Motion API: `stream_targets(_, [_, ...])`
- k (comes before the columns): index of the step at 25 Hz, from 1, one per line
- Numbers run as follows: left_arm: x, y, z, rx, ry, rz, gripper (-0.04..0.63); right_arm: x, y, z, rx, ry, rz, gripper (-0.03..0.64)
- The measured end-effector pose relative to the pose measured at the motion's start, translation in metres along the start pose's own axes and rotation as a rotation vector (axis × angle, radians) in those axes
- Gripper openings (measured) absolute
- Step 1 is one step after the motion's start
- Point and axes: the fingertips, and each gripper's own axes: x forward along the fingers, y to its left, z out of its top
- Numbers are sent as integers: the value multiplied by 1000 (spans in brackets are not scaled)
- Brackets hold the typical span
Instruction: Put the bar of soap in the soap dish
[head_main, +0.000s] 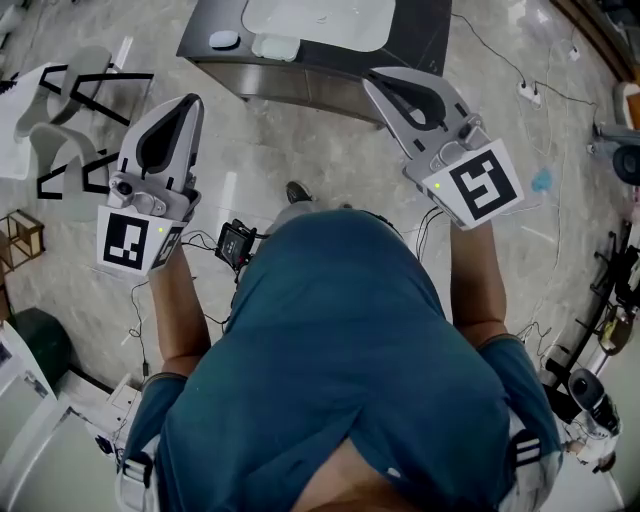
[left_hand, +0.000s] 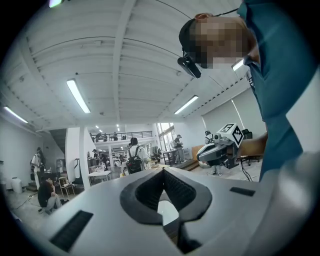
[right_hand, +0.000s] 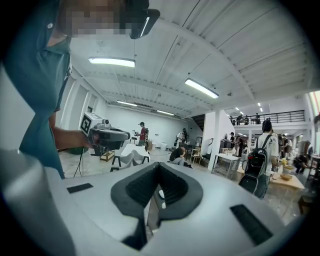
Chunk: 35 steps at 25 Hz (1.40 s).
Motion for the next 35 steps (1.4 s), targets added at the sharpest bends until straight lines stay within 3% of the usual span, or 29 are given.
stream_targets(5, [5,42,-12,3,-2,-13,3,52,-11,3,-28,-3,7,12])
stream_targets(12, [12,84,-24,-23,10,30,3,108,-25,5,-22,-2,75,14])
stream_targets(26, [72,173,-48,-14,55,192,3,221,-101,-20,-29,-10,264,14])
stream_targets(35, [74,213,-71,-47,83,267,3,285,-111,-42,-14,36,343,14])
